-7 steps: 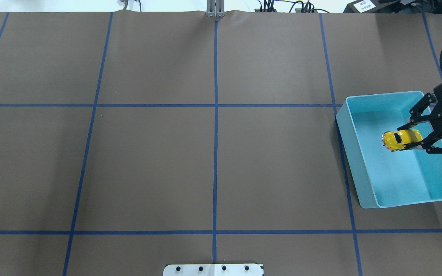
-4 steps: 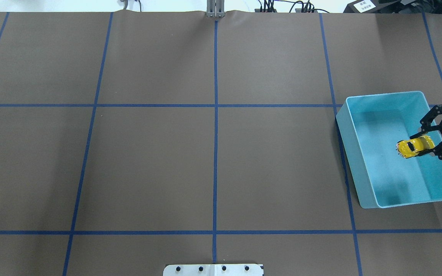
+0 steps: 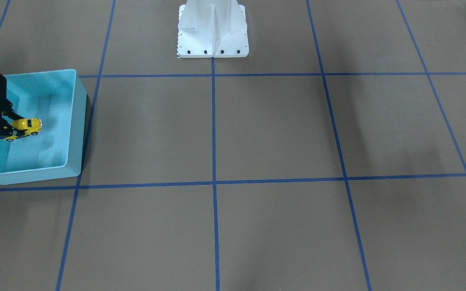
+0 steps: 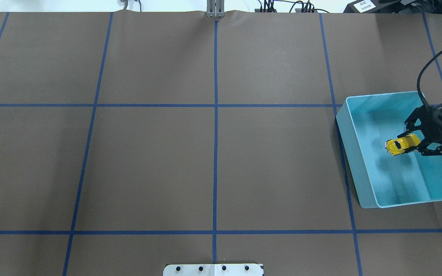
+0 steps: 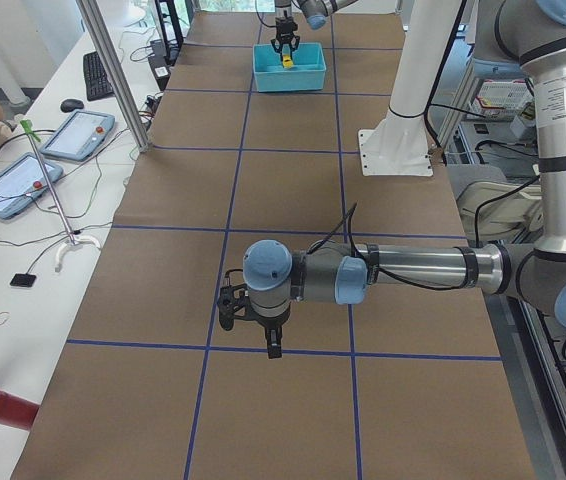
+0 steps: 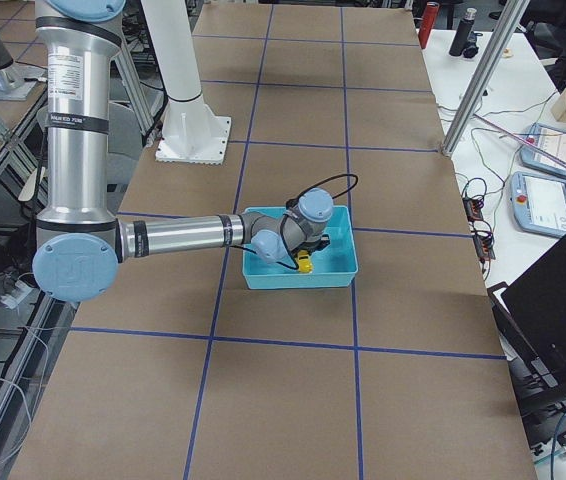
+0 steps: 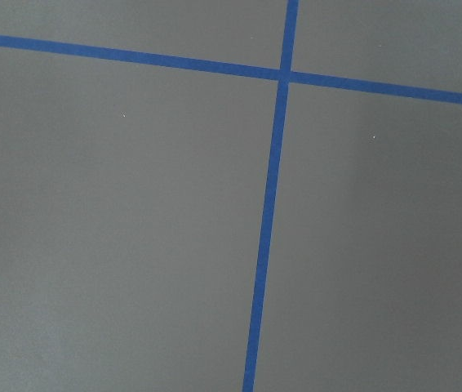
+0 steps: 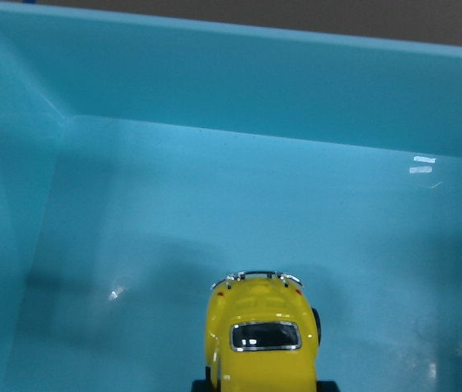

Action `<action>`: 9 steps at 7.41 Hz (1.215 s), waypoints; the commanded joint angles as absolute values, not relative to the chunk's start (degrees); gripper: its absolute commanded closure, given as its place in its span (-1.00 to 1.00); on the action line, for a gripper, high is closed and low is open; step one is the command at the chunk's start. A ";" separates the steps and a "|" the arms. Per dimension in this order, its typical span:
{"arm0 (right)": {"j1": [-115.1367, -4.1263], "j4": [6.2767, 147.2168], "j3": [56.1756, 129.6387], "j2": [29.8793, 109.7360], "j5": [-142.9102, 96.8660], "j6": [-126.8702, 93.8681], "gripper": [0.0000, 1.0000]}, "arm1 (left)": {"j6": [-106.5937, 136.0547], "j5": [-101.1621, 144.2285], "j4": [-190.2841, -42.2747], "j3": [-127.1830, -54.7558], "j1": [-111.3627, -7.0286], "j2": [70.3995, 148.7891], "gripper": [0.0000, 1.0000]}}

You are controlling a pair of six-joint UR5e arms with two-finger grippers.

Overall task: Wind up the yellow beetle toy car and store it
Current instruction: 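Open the right gripper to release the car inside the bin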

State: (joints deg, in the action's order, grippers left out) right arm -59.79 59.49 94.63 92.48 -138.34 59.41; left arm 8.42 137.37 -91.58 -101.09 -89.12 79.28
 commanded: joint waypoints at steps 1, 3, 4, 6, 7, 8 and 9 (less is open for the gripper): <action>-58.10 59.59 92.73 89.74 -137.47 57.58 1.00 | 8.35 137.37 -91.58 -101.07 -89.12 79.28 -1.00; -56.52 59.59 92.64 89.30 -136.58 55.20 0.40 | 8.44 137.37 -91.58 -101.07 -89.12 79.28 -1.00; -56.51 59.50 92.03 89.38 -136.84 55.54 -0.98 | 8.44 137.37 -91.58 -101.07 -89.12 79.28 -1.00; -56.69 59.41 93.59 89.82 -137.28 55.11 -1.00 | 8.44 137.37 -91.67 -101.07 -89.12 79.28 -1.00; -57.12 59.68 97.78 90.43 -137.81 53.11 -1.00 | 8.35 137.37 -91.67 -101.16 -89.12 79.28 -1.00; -59.48 60.37 101.48 90.44 -139.64 43.95 -1.00 | 8.35 137.37 -91.58 -101.25 -89.12 79.28 -1.00; -62.81 60.38 103.08 90.18 -141.22 35.33 -1.00 | 8.35 137.37 -91.67 -101.25 -89.12 79.28 -1.00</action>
State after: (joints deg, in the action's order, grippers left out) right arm -59.36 60.10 99.96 90.28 -139.28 45.44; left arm 8.36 137.37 -91.63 -101.20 -89.12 79.28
